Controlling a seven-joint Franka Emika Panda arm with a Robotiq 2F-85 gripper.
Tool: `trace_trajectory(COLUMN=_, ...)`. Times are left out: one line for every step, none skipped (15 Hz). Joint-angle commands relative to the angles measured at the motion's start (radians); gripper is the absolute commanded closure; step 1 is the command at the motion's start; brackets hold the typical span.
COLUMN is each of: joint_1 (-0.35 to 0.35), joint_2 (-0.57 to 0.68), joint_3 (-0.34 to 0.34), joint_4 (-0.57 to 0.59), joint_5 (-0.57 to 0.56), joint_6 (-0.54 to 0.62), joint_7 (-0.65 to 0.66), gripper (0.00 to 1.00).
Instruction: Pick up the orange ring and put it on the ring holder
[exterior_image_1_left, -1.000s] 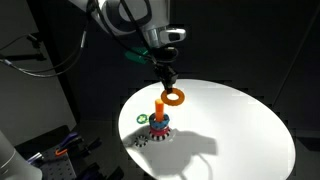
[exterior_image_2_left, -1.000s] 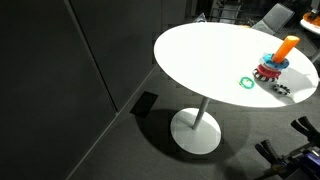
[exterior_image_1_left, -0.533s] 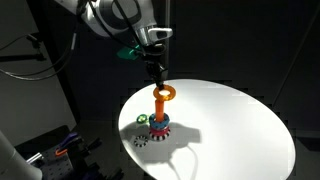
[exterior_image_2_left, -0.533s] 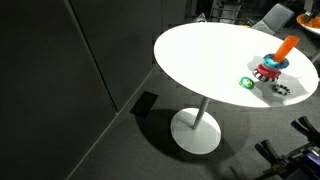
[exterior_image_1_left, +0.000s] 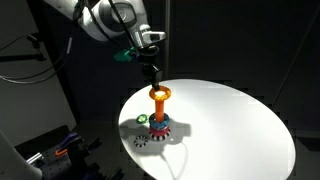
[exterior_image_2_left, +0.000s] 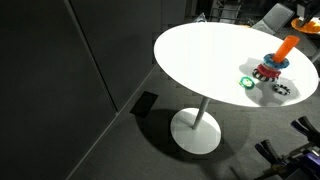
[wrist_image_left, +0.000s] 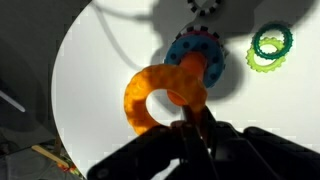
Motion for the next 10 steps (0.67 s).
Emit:
trace_trajectory(joint_1=0.005, joint_2=0.018, joint_3=0.005, joint_4=-0.001, joint_5=-0.042, joint_6=0.012, joint_7=0.055, gripper=0.95)
trace_trajectory(joint_1=0.006, joint_2=0.025, joint_3=0.004, joint_4=-0.001, joint_5=-0.045, joint_6=0.015, joint_7=0.059, gripper=0.95)
trace_trajectory(joint_1=0.007, joint_2=0.033, joint_3=0.004, joint_4=0.000, joint_5=-0.052, joint_6=0.018, joint_7=0.067, gripper=0.95)
trace_trajectory(joint_1=0.008, joint_2=0.041, joint_3=0.003, joint_4=0.002, joint_5=-0.054, joint_6=0.021, joint_7=0.069, gripper=0.95)
trace_trajectory(joint_1=0.009, joint_2=0.048, joint_3=0.002, joint_4=0.002, joint_5=-0.054, joint_6=0.025, joint_7=0.072, gripper=0.95)
trace_trajectory(joint_1=0.011, joint_2=0.054, joint_3=0.001, joint_4=0.002, joint_5=-0.054, joint_6=0.028, joint_7=0.073, gripper=0.95)
trace_trajectory(joint_1=0.013, joint_2=0.060, joint_3=0.001, joint_4=0.003, joint_5=-0.054, joint_6=0.031, joint_7=0.074, gripper=0.95)
trace_trajectory(joint_1=0.014, joint_2=0.065, joint_3=0.000, joint_4=0.003, joint_5=-0.056, joint_6=0.033, joint_7=0.078, gripper=0.95)
trace_trajectory(joint_1=0.015, joint_2=0.071, joint_3=0.000, joint_4=0.003, joint_5=-0.058, joint_6=0.033, joint_7=0.082, gripper=0.95)
trace_trajectory(joint_1=0.017, joint_2=0.074, joint_3=0.000, joint_4=0.002, joint_5=-0.064, joint_6=0.035, joint_7=0.087, gripper=0.95)
